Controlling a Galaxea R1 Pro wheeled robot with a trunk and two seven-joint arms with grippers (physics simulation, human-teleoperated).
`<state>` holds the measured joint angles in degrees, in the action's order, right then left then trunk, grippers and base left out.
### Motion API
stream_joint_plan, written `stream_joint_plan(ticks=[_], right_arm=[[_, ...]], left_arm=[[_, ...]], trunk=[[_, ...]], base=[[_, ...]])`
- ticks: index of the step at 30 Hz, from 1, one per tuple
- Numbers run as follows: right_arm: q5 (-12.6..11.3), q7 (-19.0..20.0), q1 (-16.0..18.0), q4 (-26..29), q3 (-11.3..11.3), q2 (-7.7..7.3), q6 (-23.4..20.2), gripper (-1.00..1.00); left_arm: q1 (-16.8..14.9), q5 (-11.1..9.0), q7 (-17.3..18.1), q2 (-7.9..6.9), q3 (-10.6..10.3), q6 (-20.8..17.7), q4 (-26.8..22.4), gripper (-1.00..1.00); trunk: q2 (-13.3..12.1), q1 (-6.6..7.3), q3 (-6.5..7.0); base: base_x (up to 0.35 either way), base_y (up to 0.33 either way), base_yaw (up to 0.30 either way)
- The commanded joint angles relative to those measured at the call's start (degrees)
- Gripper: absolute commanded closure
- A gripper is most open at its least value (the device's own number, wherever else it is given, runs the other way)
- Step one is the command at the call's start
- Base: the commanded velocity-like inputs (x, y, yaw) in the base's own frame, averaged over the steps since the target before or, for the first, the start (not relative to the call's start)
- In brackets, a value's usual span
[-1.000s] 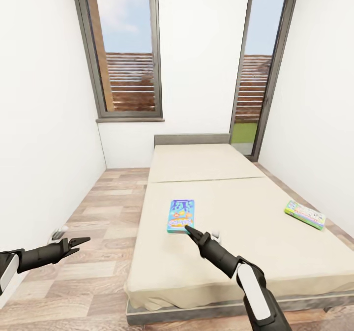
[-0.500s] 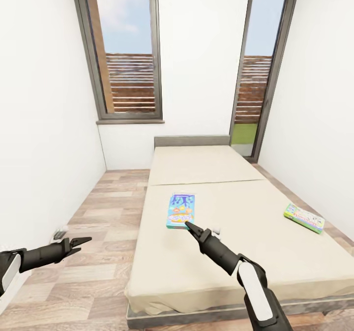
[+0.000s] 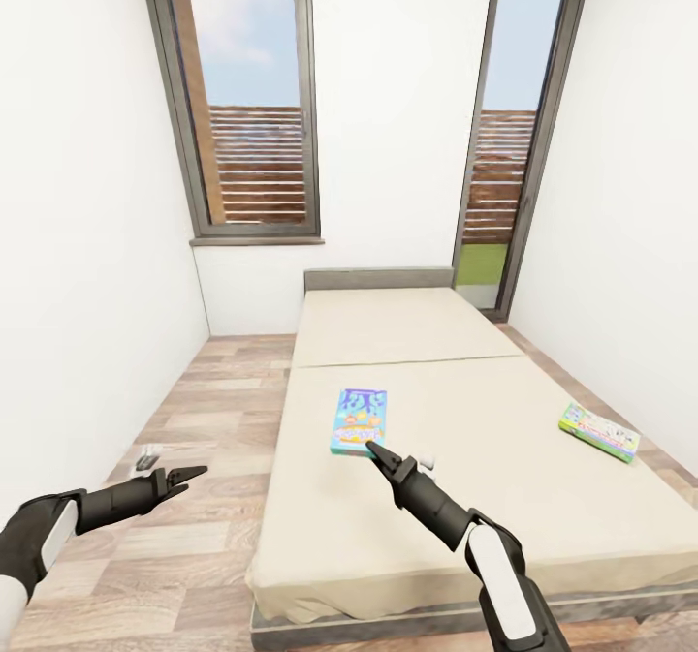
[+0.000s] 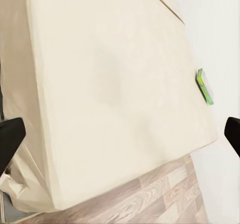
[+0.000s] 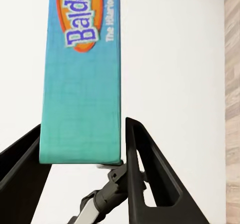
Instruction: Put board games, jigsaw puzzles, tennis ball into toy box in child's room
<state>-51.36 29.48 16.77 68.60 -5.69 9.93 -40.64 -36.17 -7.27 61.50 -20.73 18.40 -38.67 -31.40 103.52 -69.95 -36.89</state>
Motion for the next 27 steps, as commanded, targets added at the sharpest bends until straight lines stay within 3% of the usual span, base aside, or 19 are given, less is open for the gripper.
stream_joint_plan(ticks=[1, 7, 27], right_arm=[[-0.1, 0.1, 0.0, 0.0, -0.3, 0.07, -0.5, 1.0], [-0.3, 0.1, -0.1, -0.4, -0.4, 0.07, -0.5, 1.0], [-0.3, 0.1, -0.1, -0.4, -0.4, 0.07, -0.4, 1.0]], left_arm=[[0.0, -0.2, 0.1, 0.33, 0.1, -0.4, 0.0, -1.0], [0.0, -0.1, -0.1, 1.15, 0.1, -0.5, 0.0, -1.0], [0.0, -0.1, -0.5, 1.22, 0.1, -0.4, 0.0, -1.0]], trunk=[[-0.4, 0.23, 0.12], [-2.8, 1.54, 1.2], [-10.8, 5.94, 4.79]], base=[[0.0, 0.0, 0.0], [0.0, 0.0, 0.0], [0.0, 0.0, 0.018]])
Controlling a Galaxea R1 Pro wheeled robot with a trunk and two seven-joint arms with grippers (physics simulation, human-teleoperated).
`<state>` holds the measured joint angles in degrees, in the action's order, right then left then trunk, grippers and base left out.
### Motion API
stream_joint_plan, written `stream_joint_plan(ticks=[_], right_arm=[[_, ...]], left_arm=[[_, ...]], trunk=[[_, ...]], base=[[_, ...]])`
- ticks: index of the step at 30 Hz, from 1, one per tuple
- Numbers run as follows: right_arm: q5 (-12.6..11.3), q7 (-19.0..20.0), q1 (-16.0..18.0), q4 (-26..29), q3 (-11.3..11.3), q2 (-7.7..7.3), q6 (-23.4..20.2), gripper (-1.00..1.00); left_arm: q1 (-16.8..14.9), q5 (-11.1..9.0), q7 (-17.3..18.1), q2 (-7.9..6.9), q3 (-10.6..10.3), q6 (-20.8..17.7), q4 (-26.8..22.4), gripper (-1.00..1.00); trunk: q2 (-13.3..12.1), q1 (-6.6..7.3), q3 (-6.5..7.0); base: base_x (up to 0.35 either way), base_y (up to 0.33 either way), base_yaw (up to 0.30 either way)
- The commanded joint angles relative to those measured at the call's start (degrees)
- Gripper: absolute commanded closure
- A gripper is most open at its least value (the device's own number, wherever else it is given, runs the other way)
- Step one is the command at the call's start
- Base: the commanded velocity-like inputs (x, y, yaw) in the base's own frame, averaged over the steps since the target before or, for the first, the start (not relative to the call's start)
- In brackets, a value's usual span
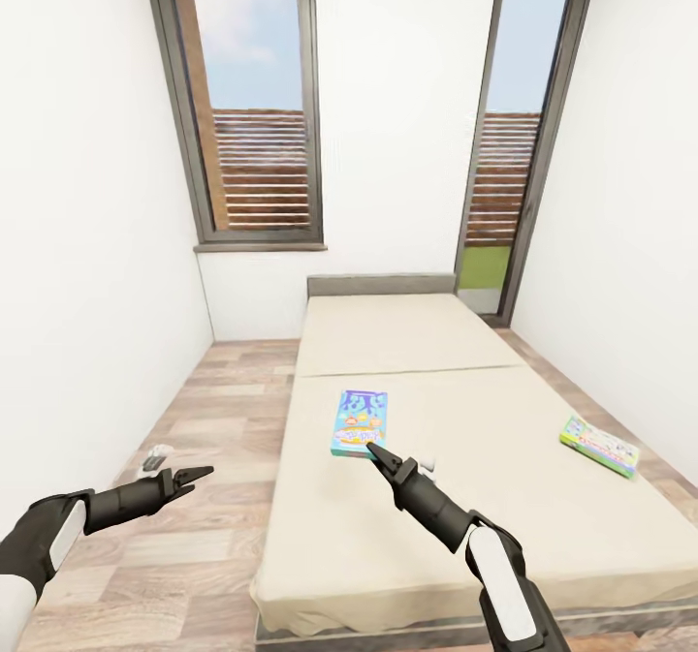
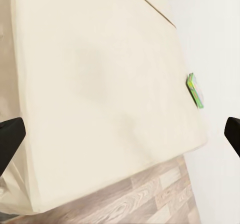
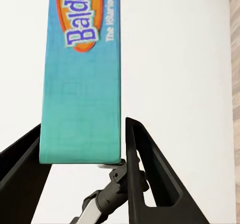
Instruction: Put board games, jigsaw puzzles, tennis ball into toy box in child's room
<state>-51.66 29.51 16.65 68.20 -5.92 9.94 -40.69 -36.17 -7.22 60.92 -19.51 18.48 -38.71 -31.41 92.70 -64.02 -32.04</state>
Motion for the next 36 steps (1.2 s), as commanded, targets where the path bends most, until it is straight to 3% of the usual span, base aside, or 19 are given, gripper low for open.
stream_joint_plan(ticks=[1, 16, 26, 36], right_arm=[[0.0, 0.1, 0.0, 0.0, -0.2, 0.06, -0.4, 1.0], [0.1, 0.0, 0.0, 0.0, 0.1, 0.06, -0.4, 1.0], [0.1, 0.0, 0.1, 0.0, 0.1, 0.06, -0.4, 1.0], [0.2, 0.0, 0.0, 0.0, 0.2, 0.06, -0.4, 1.0]], left_arm=[[0.0, -0.2, 0.1, 0.0, 0.0, -0.4, 0.0, -1.0], [0.0, -0.2, 0.1, -0.03, 0.0, -0.9, 0.0, -1.0], [-0.1, -0.2, 0.2, -0.02, 0.0, -1.6, 0.0, -1.0], [-0.1, 0.1, 0.1, 0.79, -0.1, -1.6, 0.0, -1.0]], trunk=[[-0.4, 0.23, 0.14], [-6.4, 3.52, 3.23], [-10.4, 5.72, 5.03], [-14.4, 7.92, 7.13]], base=[[0.0, 0.0, 0.175], [0.0, 0.0, 0.246], [-0.003, 0.0, 0.031], [-0.217, 0.0, 0.153]])
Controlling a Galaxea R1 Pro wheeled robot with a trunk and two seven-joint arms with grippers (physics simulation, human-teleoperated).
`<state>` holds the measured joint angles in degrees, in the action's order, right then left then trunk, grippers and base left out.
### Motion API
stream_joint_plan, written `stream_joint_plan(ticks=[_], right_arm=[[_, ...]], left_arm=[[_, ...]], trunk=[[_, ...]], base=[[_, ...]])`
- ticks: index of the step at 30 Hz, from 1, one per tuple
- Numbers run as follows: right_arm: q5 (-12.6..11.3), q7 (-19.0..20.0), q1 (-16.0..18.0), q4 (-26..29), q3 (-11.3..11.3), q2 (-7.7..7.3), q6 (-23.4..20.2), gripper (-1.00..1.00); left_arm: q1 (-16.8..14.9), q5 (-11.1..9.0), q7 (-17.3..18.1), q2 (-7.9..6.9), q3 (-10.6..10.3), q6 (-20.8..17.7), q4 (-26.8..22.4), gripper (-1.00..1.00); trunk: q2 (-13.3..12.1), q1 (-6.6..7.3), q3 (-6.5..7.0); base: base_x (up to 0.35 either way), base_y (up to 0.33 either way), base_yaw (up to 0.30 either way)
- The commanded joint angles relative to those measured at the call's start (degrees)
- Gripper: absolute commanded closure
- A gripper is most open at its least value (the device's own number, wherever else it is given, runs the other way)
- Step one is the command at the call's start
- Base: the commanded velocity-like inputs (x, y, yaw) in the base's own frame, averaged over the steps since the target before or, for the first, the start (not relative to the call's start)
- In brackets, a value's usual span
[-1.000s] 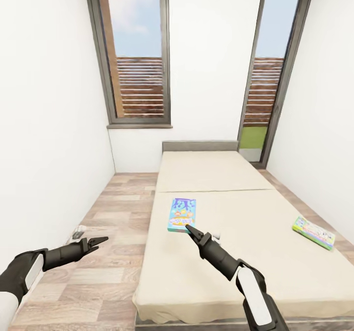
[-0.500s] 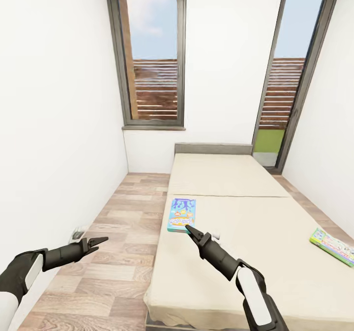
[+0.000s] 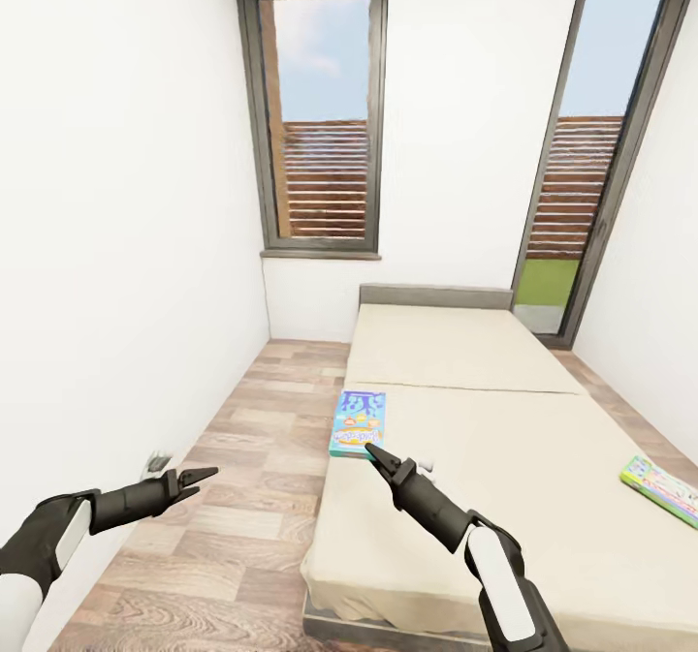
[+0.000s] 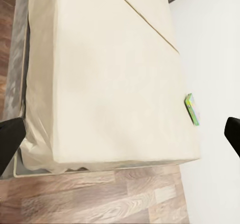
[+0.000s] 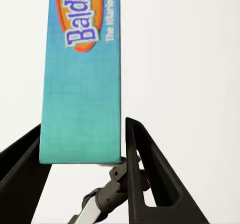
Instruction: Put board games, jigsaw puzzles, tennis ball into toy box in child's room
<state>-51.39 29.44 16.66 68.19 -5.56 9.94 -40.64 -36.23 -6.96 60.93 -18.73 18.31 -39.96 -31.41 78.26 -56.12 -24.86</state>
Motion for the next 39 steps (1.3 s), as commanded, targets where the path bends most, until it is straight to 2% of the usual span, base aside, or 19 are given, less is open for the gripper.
stream_joint_plan(ticks=[1, 14, 21, 24, 28, 30, 33, 39], right_arm=[[-0.1, 0.1, 0.0, 0.0, -0.2, 0.06, -0.4, 1.0], [-0.3, 0.3, 0.0, 0.3, -0.6, 0.06, -0.4, 1.0], [-0.2, 0.4, 0.0, 0.3, -0.7, 0.06, -0.3, 1.0], [0.1, -0.9, 0.0, 0.8, -0.6, 0.06, -0.5, 1.0], [-0.3, -6.6, 0.0, 1.8, -0.8, 0.06, -1.1, 1.0], [-0.9, -8.1, 0.0, 2.2, -0.8, 0.06, -1.2, 1.0], [-1.2, -8.5, 0.0, 2.3, -0.5, 0.06, -1.3, 1.0], [-1.3, -7.4, 0.0, 2.3, -0.7, 0.06, -1.0, 1.0]], left_arm=[[-0.1, -0.1, 0.1, 0.07, 0.0, -0.4, 0.0, -1.0], [-0.1, -0.1, 0.1, 0.54, 0.0, -0.4, 0.0, -1.0], [-0.1, -0.1, 0.1, 0.54, 0.0, -0.4, 0.0, -1.0], [-0.1, -0.1, 0.1, 0.54, 0.0, -0.4, 0.0, -1.0], [-0.1, -0.2, 0.1, 0.54, 0.0, -0.4, 0.0, -1.0], [-0.1, -0.2, 0.1, 0.57, -0.1, -0.4, 0.0, -1.0], [0.0, -0.2, 0.2, 0.9, -0.1, -0.3, 0.0, -1.0], [0.0, -0.2, 0.2, 1.12, -0.1, -0.3, -0.1, -1.0]], trunk=[[-0.4, 0.24, 0.17], [-5.6, 3.09, 3.12], [-8.4, 4.63, 4.42], [-9.6, 5.29, 4.96], [-11.2, 6.17, 5.68], [-12.0, 6.61, 6.04], [-13.2, 7.26, 6.58], [-13.2, 7.26, 6.58]], base=[[-0.054, 0.0, 0.239], [-0.008, 0.0, 0.243], [0.0, 0.0, 0.062], [0.0, 0.0, 0.002], [-0.005, 0.0, 0.0], [-0.148, 0.0, 0.0], [-0.261, 0.0, 0.0], [-0.292, 0.0, 0.0]])
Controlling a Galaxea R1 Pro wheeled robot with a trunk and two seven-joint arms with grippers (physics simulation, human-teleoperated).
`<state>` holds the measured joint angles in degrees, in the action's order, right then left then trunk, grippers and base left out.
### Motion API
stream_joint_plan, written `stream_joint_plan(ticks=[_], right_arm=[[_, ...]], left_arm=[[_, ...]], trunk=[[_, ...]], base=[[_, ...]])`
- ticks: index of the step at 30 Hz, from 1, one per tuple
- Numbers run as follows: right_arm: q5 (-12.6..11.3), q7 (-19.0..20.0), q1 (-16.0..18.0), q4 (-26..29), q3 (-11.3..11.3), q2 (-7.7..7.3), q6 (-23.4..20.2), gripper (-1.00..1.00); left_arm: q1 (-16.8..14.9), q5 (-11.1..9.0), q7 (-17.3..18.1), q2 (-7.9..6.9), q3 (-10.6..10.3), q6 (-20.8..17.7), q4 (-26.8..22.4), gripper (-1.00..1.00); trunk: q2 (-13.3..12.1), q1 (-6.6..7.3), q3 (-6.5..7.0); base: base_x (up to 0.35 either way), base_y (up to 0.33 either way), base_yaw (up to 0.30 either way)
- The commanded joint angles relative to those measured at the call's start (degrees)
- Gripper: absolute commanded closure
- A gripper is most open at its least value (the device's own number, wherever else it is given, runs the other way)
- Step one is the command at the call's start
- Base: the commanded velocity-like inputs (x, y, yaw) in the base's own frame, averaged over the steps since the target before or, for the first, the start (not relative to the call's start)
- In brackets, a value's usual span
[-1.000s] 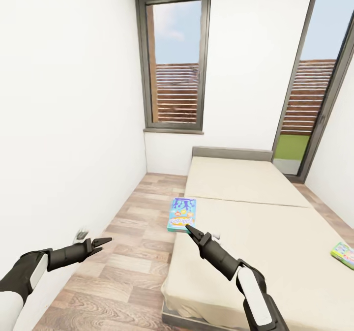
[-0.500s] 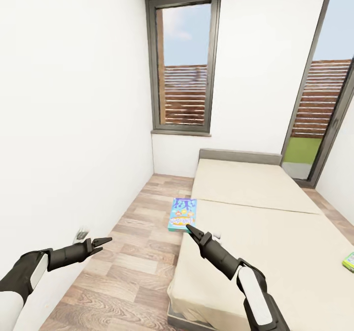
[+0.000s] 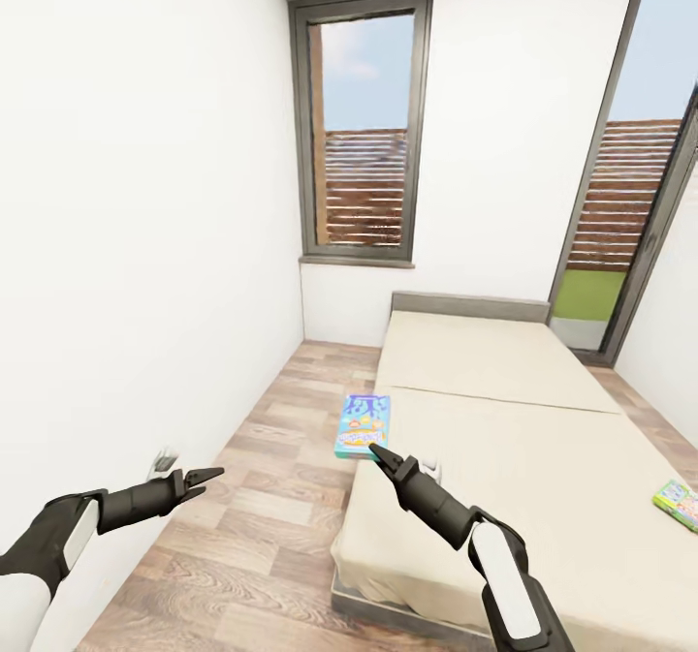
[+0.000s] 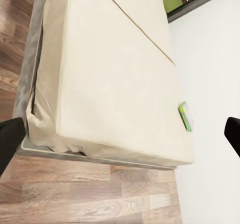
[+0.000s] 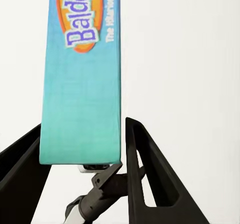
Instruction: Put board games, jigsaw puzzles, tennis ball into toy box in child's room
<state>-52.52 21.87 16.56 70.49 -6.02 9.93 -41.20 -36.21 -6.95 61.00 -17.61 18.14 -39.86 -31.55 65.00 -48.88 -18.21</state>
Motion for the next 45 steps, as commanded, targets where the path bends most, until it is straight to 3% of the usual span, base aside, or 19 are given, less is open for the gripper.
stream_joint_plan(ticks=[1, 20, 37, 45], right_arm=[[-0.2, 0.3, 0.1, 0.0, -0.2, 0.07, -0.4, 1.0], [0.0, 0.3, 0.1, 0.0, 0.2, 0.07, -0.1, 1.0], [0.0, 0.4, 0.1, 0.2, -0.3, 0.07, -0.2, 1.0], [0.0, 0.4, 0.1, 0.3, -0.3, 0.07, -0.2, 1.0]], left_arm=[[0.0, -0.1, 0.1, 0.01, 0.1, -0.4, 0.0, -1.0], [0.0, -0.2, 0.2, 0.32, 0.1, 0.5, 0.0, -1.0], [0.0, -0.1, -0.2, 1.25, -0.1, -0.3, 0.0, -1.0], [0.0, -0.1, -0.2, 1.72, -0.1, -0.3, 0.0, -1.0]], trunk=[[0.1, 0.03, -0.07], [0.1, 0.03, 0.01], [-6.8, 3.76, 3.08], [-10.0, 5.52, 4.52]], base=[[-0.215, -0.009, 0.0], [-0.061, -0.197, 0.018], [0.0, -0.005, 0.265], [0.0, 0.0, 0.059]])
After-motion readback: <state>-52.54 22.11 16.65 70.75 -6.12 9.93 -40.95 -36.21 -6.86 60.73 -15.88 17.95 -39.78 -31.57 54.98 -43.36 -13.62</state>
